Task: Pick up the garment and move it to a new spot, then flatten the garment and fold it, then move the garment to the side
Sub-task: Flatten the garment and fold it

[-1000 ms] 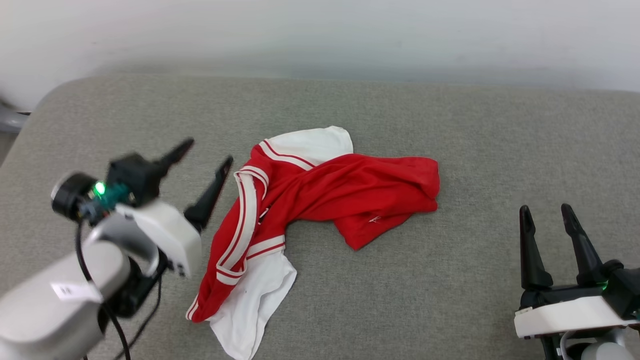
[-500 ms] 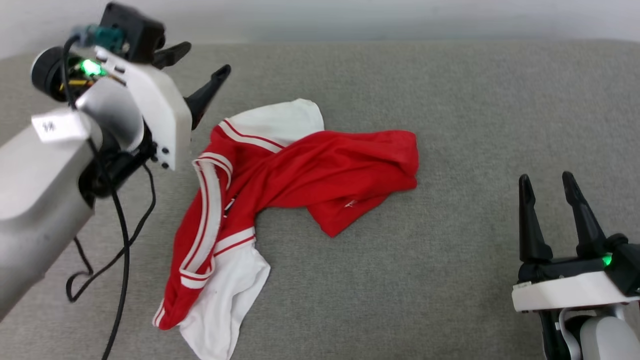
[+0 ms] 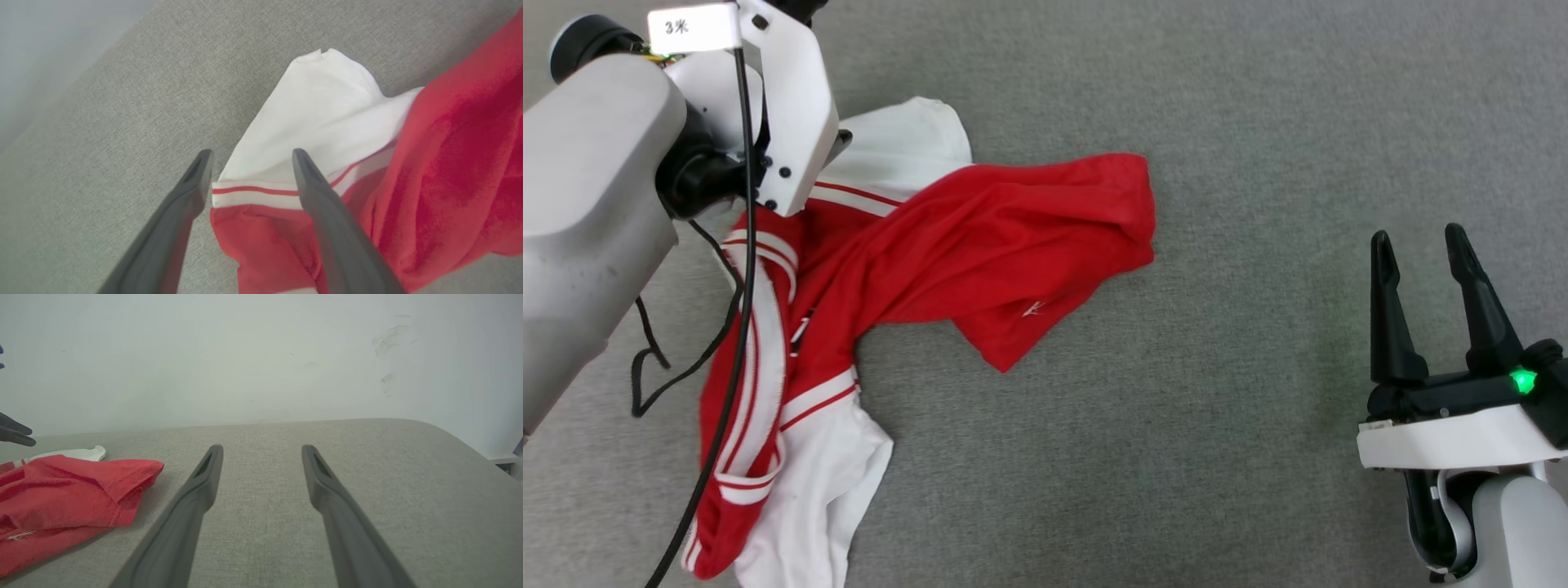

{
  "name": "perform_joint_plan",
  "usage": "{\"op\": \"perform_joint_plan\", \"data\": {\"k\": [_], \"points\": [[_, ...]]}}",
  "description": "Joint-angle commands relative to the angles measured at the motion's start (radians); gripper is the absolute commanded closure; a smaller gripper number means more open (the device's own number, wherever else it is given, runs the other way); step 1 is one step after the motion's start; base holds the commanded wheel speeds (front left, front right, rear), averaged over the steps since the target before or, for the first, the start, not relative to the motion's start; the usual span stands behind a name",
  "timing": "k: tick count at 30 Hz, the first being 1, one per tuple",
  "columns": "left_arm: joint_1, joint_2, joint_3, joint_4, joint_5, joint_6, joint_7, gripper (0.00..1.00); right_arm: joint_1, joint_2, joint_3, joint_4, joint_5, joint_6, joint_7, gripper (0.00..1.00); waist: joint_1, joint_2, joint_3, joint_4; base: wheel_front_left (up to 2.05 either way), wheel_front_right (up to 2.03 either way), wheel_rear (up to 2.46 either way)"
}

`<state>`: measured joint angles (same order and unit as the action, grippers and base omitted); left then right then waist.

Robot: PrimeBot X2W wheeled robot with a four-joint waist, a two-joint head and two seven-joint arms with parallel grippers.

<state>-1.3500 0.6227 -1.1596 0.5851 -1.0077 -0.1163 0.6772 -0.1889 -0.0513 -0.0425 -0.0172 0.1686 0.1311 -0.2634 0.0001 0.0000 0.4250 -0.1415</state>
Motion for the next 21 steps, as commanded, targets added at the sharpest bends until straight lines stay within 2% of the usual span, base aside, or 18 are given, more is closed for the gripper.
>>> {"op": "perform_joint_plan", "data": {"k": [1,10,14,15,16,21], "points": [[-0.011,-0.004,-0.009,0.014,-0.001,-0.005,0.010,0.00,-0.017,0.002,0.000,-0.003,0.009,-0.001,-0.002,0.00,-0.0001,0.0000,0.033,-0.027,0.00,0.00,0.00],[0.007,-0.038,-0.083,0.126,0.004,-0.012,0.090,0.00,-0.044,0.002,0.004,-0.011,0.016,-0.001,-0.002,0.00,-0.0001,0.0000,0.094,-0.056,0.00,0.00,0.00],[0.058,-0.049,-0.112,0.111,-0.019,-0.014,0.127,0.00,-0.046,0.002,0.002,-0.010,0.017,-0.001,-0.002,0.00,-0.0001,0.0000,0.098,-0.056,0.00,0.00,0.00],[0.066,-0.049,-0.117,0.105,-0.020,-0.014,0.127,0.30,-0.046,0.002,0.001,-0.009,0.017,-0.001,-0.002,0.00,-0.0001,0.0000,0.098,-0.055,0.00,0.00,0.00],[0.072,-0.051,-0.120,0.092,-0.022,-0.015,0.118,1.00,-0.047,0.002,-0.001,-0.009,0.016,-0.001,-0.002,0.00,-0.0001,0.0000,0.098,-0.053,0.00,0.00,0.00],[0.022,-0.042,-0.116,0.038,0.001,-0.014,-0.032,1.00,-0.050,0.002,-0.004,-0.005,0.008,-0.001,-0.002,0.00,-0.0001,0.0000,0.077,-0.033,0.00,0.00,0.00]]}}
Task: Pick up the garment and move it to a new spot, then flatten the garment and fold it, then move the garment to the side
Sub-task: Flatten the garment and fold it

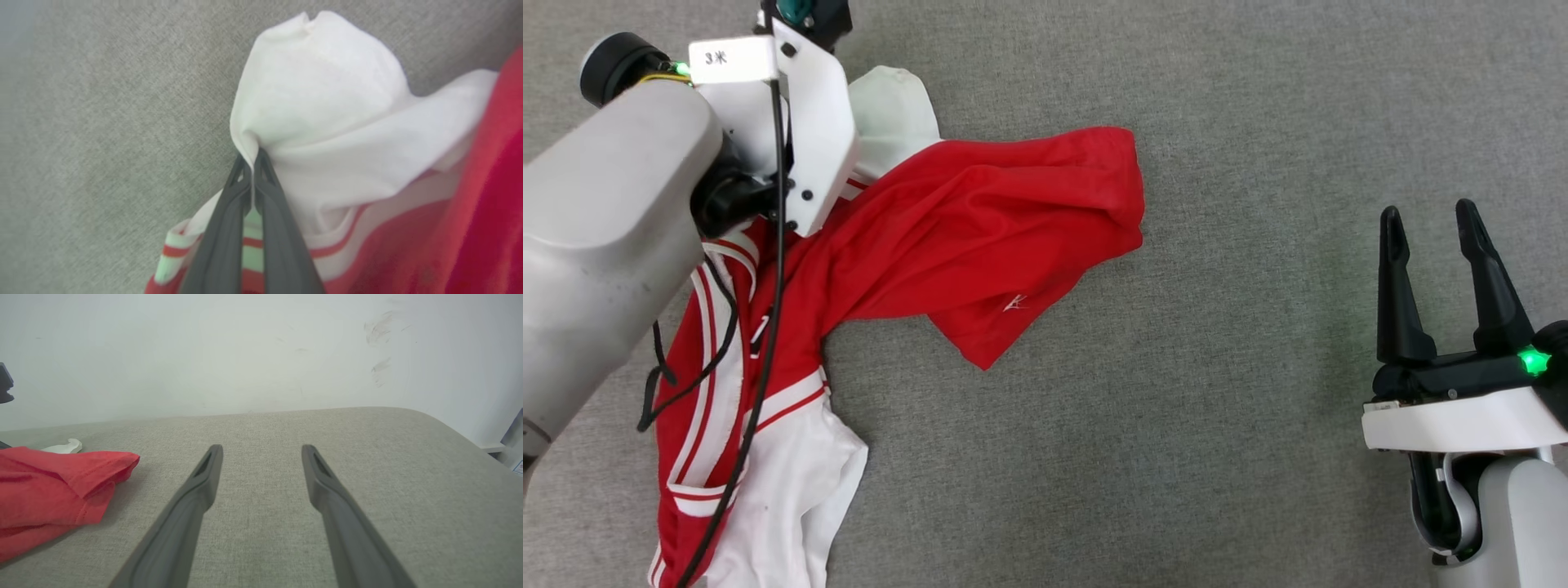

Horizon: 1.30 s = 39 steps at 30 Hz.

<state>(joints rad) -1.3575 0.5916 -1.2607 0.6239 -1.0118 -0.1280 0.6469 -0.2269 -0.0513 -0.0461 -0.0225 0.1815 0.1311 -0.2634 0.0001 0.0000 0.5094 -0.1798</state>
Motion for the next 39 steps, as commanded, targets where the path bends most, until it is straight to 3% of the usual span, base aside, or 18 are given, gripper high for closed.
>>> {"op": "perform_joint_plan", "data": {"k": [1,9,16,22,39], "points": [[0.016,-0.009,-0.013,-0.010,0.011,-0.002,-0.036,1.00,-0.010,0.002,-0.001,0.002,-0.006,-0.001,-0.002,0.00,-0.0001,0.0000,-0.015,0.009,0.00,0.00,0.00],[-0.027,0.010,-0.015,-0.106,0.060,-0.002,-0.267,1.00,0.029,0.002,-0.020,0.013,-0.010,-0.001,-0.002,0.00,-0.0001,0.0000,-0.098,0.049,0.00,0.00,0.00],[-0.022,-0.001,-0.018,-0.195,0.123,-0.002,-0.354,1.00,0.047,0.002,-0.021,0.019,-0.010,-0.001,-0.002,0.00,-0.0001,0.0000,-0.148,0.081,0.00,0.00,0.00],[-0.023,-0.047,-0.020,-0.277,0.177,-0.002,-0.382,1.00,0.041,0.002,-0.010,0.018,-0.003,-0.001,-0.002,0.00,-0.0001,0.0000,-0.168,0.064,0.00,0.00,0.00],[0.210,-0.430,-0.019,-0.338,0.399,-0.002,-0.236,1.00,0.000,0.002,-0.094,0.012,0.046,-0.001,-0.002,0.00,-0.0001,0.0000,-0.077,-0.100,0.00,0.00,0.00]]}}
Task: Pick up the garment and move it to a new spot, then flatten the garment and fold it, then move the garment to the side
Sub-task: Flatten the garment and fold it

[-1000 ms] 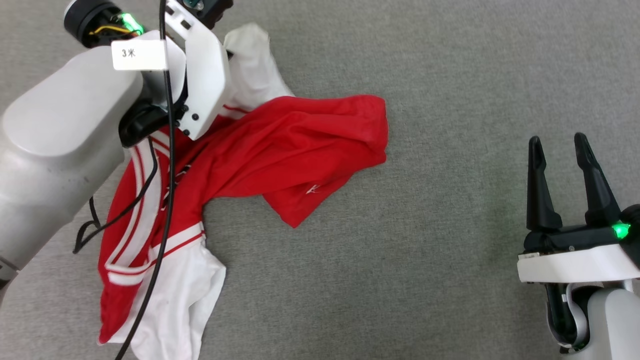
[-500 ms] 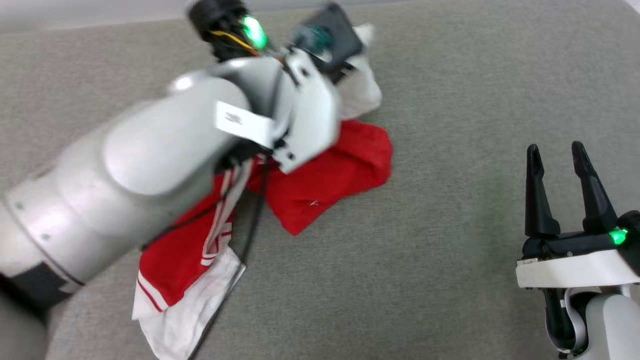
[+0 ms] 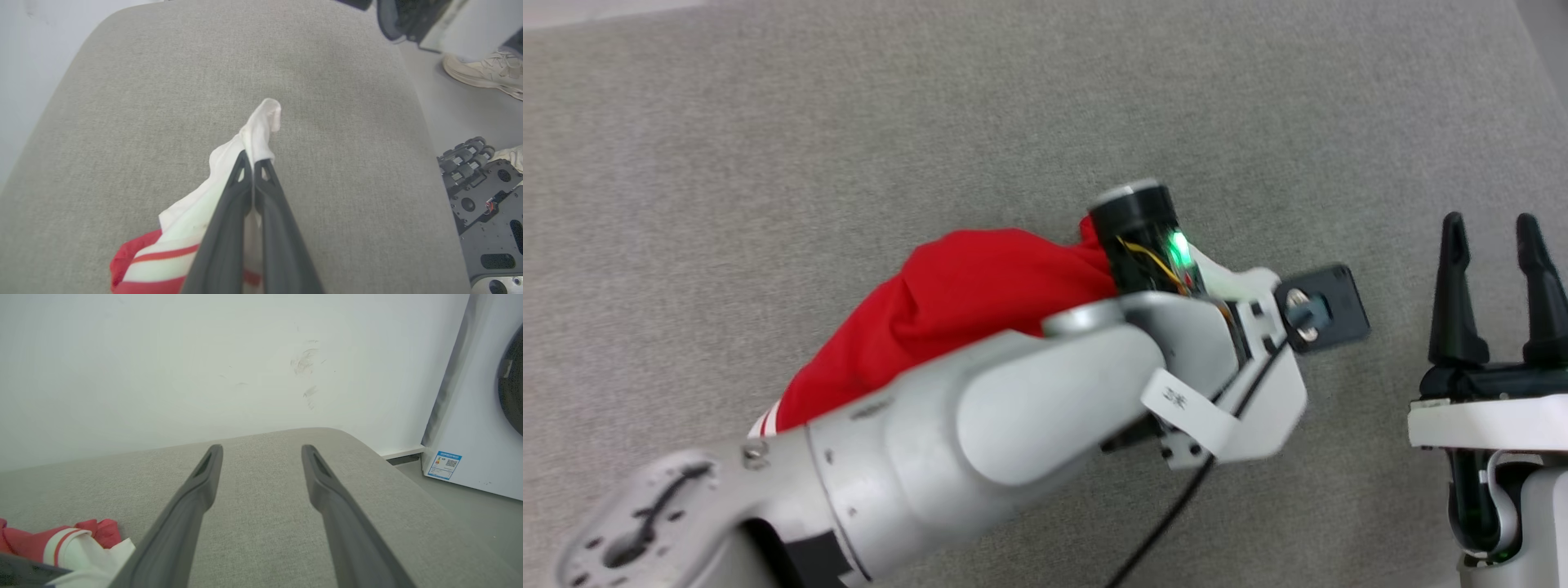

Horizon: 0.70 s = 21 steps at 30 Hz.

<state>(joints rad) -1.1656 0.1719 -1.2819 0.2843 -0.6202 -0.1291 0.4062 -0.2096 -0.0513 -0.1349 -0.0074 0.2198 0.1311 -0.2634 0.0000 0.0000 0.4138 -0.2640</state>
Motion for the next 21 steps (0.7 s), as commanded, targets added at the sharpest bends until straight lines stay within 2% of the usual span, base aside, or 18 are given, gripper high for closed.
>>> {"op": "perform_joint_plan", "data": {"k": [1,7,11,12,13,14,21], "points": [[0.033,-0.024,0.002,0.009,0.018,-0.001,0.010,1.00,-0.020,0.002,-0.009,-0.002,0.010,-0.001,-0.002,0.00,0.0000,0.0000,0.024,-0.021,0.00,0.00,0.00],[0.141,-0.075,0.002,0.052,0.072,-0.001,0.058,1.00,-0.040,0.002,-0.017,0.003,0.020,-0.001,-0.002,0.00,0.0000,0.0000,0.051,-0.044,0.00,0.00,0.00],[0.209,-0.087,0.002,0.092,0.100,-0.001,0.068,1.00,-0.041,0.002,-0.014,0.013,0.014,-0.001,-0.002,0.00,0.0000,0.0000,0.053,-0.045,0.00,0.00,0.00],[0.206,-0.088,0.002,0.100,0.100,-0.001,0.053,0.82,-0.037,0.002,-0.015,0.014,0.010,-0.001,-0.002,0.00,0.0000,0.0000,0.048,-0.041,0.00,0.00,0.00],[0.203,-0.091,0.002,0.105,0.112,-0.001,0.044,0.07,-0.034,0.002,-0.014,0.015,0.006,-0.001,-0.002,0.00,0.0000,0.0000,0.042,-0.038,0.00,0.00,0.00],[0.200,-0.096,0.002,0.108,0.115,-0.001,0.026,0.00,-0.029,0.002,-0.014,0.015,0.003,-0.001,-0.002,0.00,0.0000,0.0000,0.034,-0.032,0.00,0.00,0.00],[0.161,-0.114,0.001,0.122,0.088,-0.001,-0.190,0.00,0.016,0.002,-0.025,0.020,-0.030,-0.001,-0.002,0.00,0.0000,0.0000,-0.050,0.030,0.00,0.00,0.00]]}}
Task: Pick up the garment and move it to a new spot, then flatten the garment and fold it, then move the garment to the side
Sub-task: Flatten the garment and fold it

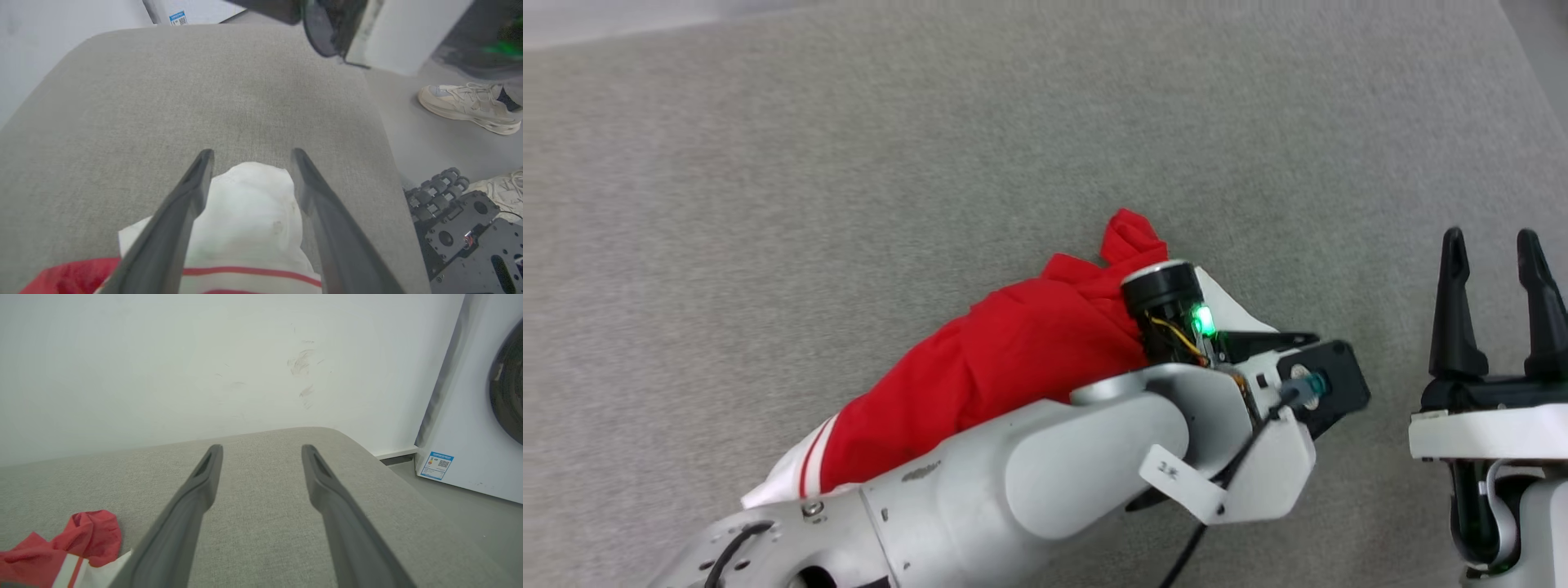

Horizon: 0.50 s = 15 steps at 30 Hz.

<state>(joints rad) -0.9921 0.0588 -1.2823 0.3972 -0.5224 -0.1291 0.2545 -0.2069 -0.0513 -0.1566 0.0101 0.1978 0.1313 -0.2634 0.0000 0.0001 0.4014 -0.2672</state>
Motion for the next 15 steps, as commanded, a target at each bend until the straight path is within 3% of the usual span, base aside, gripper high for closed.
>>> {"op": "perform_joint_plan", "data": {"k": [1,4,7,15], "points": [[-0.017,-0.002,0.002,0.019,-0.021,-0.001,-0.082,0.00,0.022,0.002,-0.006,0.003,-0.013,-0.001,-0.002,0.00,0.0000,-0.0001,-0.054,0.045,0.00,0.00,0.00],[-0.041,-0.005,0.016,0.071,-0.043,-0.001,-0.210,0.00,0.049,0.002,-0.003,0.006,-0.027,-0.001,-0.002,0.00,0.0000,-0.0001,-0.098,0.075,0.00,0.00,0.00],[-0.032,-0.006,0.048,0.121,-0.037,0.028,-0.313,0.00,0.075,0.002,-0.001,0.009,-0.037,-0.001,-0.002,0.00,0.0000,-0.0001,-0.140,0.103,0.00,0.00,0.00],[0.046,0.077,0.148,0.145,-0.035,0.176,-0.483,0.00,0.135,0.002,-0.004,0.015,-0.055,-0.001,-0.002,0.00,0.0000,-0.0001,-0.225,0.177,0.00,0.00,0.00]]}}
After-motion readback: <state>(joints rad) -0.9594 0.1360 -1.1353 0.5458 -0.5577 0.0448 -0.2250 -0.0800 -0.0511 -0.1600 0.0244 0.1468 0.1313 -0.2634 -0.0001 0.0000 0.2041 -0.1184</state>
